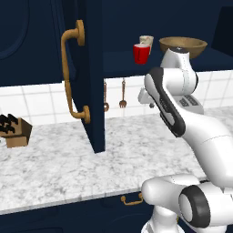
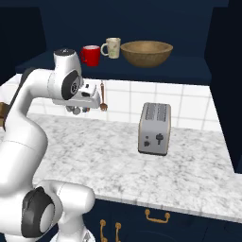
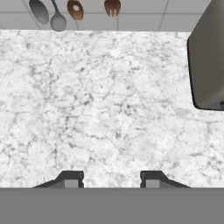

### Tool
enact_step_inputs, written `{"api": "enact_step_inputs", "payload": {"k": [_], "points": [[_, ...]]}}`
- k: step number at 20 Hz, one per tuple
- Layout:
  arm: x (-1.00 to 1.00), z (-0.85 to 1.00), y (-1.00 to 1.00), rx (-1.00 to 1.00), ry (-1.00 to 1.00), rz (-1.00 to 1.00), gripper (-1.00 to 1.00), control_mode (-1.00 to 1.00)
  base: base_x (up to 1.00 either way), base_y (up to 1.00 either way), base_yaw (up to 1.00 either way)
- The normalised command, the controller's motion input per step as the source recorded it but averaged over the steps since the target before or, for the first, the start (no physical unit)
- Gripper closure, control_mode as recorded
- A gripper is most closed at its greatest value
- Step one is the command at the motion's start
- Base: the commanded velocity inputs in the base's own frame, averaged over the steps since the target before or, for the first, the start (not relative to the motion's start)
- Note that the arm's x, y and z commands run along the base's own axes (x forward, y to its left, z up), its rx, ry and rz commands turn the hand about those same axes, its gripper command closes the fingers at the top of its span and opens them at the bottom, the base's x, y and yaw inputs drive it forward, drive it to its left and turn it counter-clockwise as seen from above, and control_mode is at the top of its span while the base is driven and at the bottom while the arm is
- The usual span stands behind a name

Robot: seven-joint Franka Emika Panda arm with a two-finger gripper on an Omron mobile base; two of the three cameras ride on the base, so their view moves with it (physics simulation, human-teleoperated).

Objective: Gather all objects into one cabinet and sort the glasses and bowls to opposite sides.

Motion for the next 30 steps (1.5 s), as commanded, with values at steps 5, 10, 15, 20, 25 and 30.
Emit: {"api": "enact_step_inputs", "payload": {"k": [5,10,15,20,25,30], "points": [[0.01,0.00,-0.02,0.02,0.00,-0.01,-1.00,-1.00,0.00,0.00,0.00],[-0.67,-0.01,0.04,-0.02,-0.02,0.00,-1.00,-1.00,0.00,0.00,0.00],[-1.00,-0.24,0.18,-0.14,-0.09,-0.03,-1.00,-1.00,0.00,0.00,0.00],[-0.28,-0.14,-0.32,-0.01,0.00,0.01,-1.00,-1.00,0.00,0.00,0.00],[0.00,0.03,-0.53,0.06,0.00,0.06,-1.00,-1.00,0.00,0.00,0.00],[-0.70,-0.52,0.19,-0.04,0.00,0.00,-1.00,-1.00,0.00,0.00,0.00]]}}
